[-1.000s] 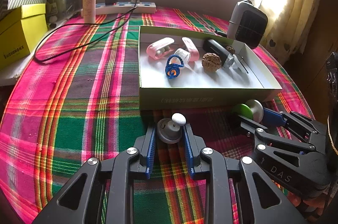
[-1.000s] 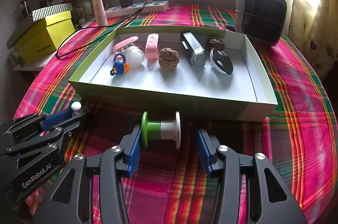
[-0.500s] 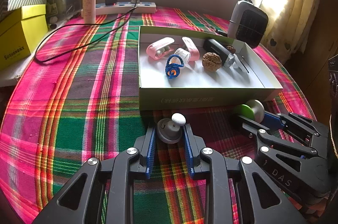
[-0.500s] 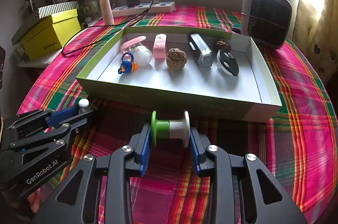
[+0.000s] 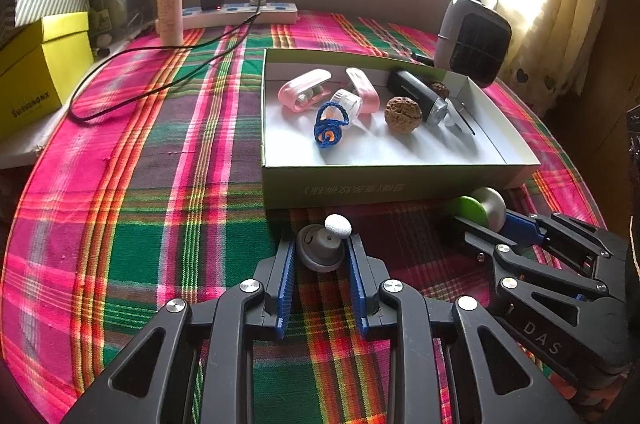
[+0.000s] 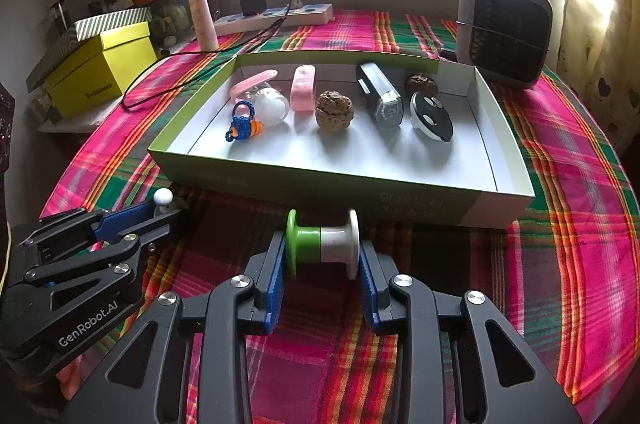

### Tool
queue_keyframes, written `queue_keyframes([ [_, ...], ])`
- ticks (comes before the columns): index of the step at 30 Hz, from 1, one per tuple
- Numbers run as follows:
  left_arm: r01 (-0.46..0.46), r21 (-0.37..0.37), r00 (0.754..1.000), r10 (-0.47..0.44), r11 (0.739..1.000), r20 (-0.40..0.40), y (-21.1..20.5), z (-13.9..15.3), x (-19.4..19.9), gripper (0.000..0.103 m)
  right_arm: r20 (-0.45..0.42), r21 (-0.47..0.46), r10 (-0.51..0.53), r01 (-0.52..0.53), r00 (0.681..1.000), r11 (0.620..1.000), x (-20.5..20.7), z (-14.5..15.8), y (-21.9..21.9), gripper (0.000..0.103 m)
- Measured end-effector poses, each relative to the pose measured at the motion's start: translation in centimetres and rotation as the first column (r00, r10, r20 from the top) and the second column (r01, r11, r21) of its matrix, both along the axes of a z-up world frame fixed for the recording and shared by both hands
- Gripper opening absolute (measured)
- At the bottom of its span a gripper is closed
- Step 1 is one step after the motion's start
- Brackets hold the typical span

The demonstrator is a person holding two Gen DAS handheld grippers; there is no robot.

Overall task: Organize objects
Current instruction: 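Grasp the white knob with left gripper while right gripper grasps the green-white spool, then carry the white knob with left gripper while right gripper carries spool into box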

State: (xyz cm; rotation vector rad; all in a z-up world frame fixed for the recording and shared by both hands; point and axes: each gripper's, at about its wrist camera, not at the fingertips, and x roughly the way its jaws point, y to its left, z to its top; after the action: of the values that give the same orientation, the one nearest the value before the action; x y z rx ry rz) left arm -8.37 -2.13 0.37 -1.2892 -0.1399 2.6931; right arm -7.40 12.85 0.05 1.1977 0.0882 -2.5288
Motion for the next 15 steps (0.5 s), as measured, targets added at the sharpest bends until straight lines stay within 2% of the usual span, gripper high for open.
queue_keyframes([
  [15,0.016,-0.016,0.999,-0.017,1.0,-0.037,0.8,1.7,0.7,0.023,-0.034,-0.026,-0.001,0.0,0.999,1.0,0.5,1.4,1.1,0.033],
])
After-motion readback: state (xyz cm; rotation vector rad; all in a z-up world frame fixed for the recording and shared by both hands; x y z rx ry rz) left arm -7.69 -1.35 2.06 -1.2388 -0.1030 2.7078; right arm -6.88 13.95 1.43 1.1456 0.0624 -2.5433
